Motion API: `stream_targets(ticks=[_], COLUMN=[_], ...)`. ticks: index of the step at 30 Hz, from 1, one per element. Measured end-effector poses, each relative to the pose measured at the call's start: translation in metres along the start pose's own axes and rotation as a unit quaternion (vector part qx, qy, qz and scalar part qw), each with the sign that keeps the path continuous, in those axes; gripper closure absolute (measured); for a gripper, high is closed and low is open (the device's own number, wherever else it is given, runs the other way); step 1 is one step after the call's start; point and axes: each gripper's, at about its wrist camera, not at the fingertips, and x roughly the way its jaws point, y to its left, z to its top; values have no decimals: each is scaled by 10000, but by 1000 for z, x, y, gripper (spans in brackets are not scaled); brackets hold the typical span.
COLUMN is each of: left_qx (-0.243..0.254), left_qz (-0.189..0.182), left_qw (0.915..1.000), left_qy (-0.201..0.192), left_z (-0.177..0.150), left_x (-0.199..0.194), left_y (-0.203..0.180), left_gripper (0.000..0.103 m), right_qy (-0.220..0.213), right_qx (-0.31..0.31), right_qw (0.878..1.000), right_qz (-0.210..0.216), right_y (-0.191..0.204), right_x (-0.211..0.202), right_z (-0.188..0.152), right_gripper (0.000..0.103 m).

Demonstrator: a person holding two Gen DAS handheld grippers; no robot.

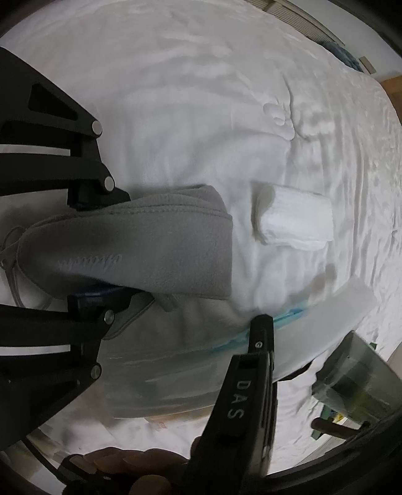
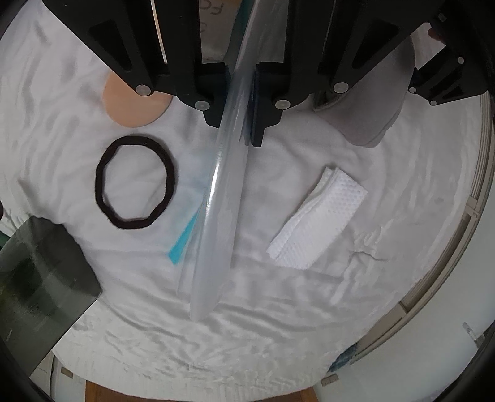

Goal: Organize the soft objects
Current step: 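Carry the grey cloth with the left tool while the right tool carries the zip bag to the tray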

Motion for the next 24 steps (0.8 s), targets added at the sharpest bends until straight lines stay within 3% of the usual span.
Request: stream_targets(ticks=[24], left_qx=[-157], left_qz=[28], left_qw=[9992], left_qy=[-374], left_z=[0], left_x=[-57], left_y=[6], left_gripper=[78], right_qy=[-706], right_qx=[115], right_qw=[9946], right_qz=[746], right_y=[-19], right_x=[-67], right_z=[8], right_gripper=[95])
